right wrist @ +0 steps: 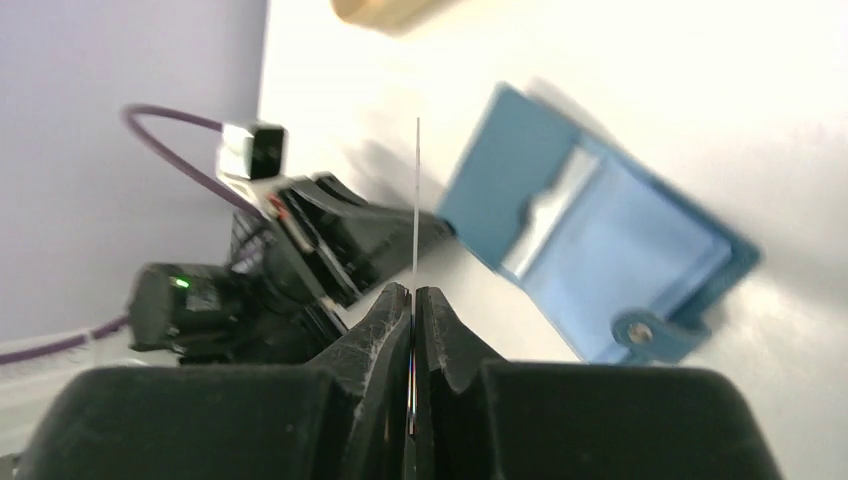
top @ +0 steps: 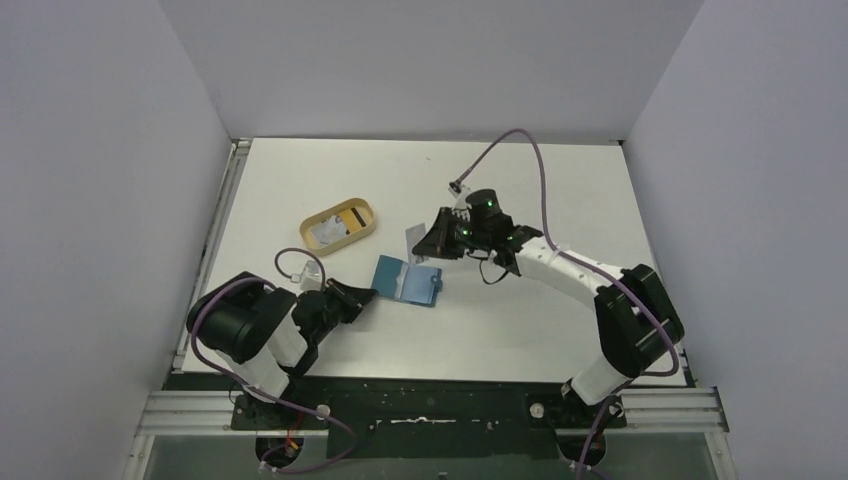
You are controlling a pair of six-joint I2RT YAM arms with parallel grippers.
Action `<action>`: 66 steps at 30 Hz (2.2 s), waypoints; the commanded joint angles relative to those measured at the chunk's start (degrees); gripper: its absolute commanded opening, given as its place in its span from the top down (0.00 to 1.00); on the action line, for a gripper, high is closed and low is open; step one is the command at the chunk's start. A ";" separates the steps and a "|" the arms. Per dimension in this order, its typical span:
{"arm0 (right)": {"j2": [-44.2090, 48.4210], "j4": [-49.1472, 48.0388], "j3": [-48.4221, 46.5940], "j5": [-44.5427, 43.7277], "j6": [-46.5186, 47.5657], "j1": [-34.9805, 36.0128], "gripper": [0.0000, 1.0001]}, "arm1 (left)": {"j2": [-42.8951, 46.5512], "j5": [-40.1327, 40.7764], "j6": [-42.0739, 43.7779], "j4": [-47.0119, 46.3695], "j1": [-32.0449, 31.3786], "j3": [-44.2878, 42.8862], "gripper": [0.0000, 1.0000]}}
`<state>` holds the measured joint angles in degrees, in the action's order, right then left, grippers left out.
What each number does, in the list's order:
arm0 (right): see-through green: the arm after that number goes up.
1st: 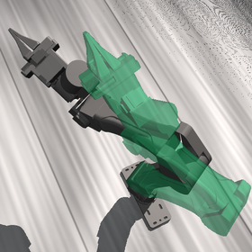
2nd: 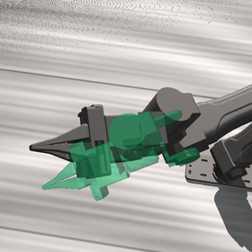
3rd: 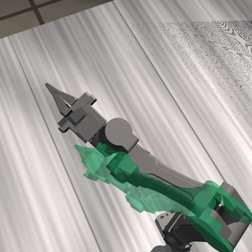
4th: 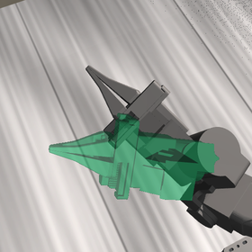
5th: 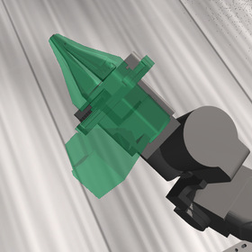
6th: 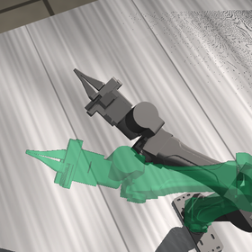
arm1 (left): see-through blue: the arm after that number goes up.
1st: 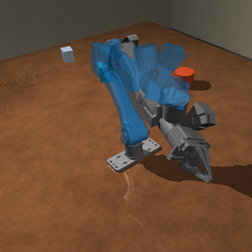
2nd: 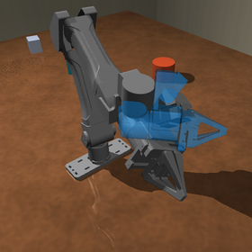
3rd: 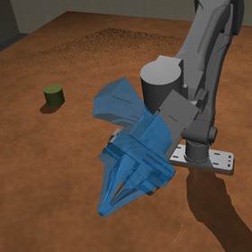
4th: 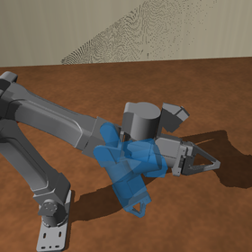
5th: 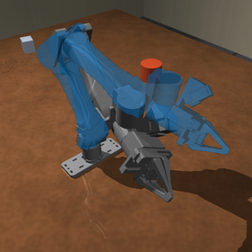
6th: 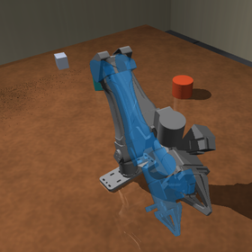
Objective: Take the credit cards out of the card holder
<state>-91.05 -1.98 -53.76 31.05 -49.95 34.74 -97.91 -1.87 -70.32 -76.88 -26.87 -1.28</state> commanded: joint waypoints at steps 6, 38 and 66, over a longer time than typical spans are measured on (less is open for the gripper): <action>-14.12 11.00 -28.87 3.16 9.12 -1.08 1.00 | 13.91 1.03 7.74 17.85 0.31 -4.98 0.72; -69.67 12.79 -93.09 12.42 -1.29 7.23 1.00 | 66.90 0.36 27.79 104.15 26.54 -20.96 0.19; -46.84 24.90 -81.36 7.46 11.08 3.67 0.28 | 67.52 -0.64 30.76 105.06 28.20 -28.74 0.19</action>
<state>-150.58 22.00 -137.67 39.86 -43.64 39.16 -30.55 -0.80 -41.23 31.77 -0.51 -26.74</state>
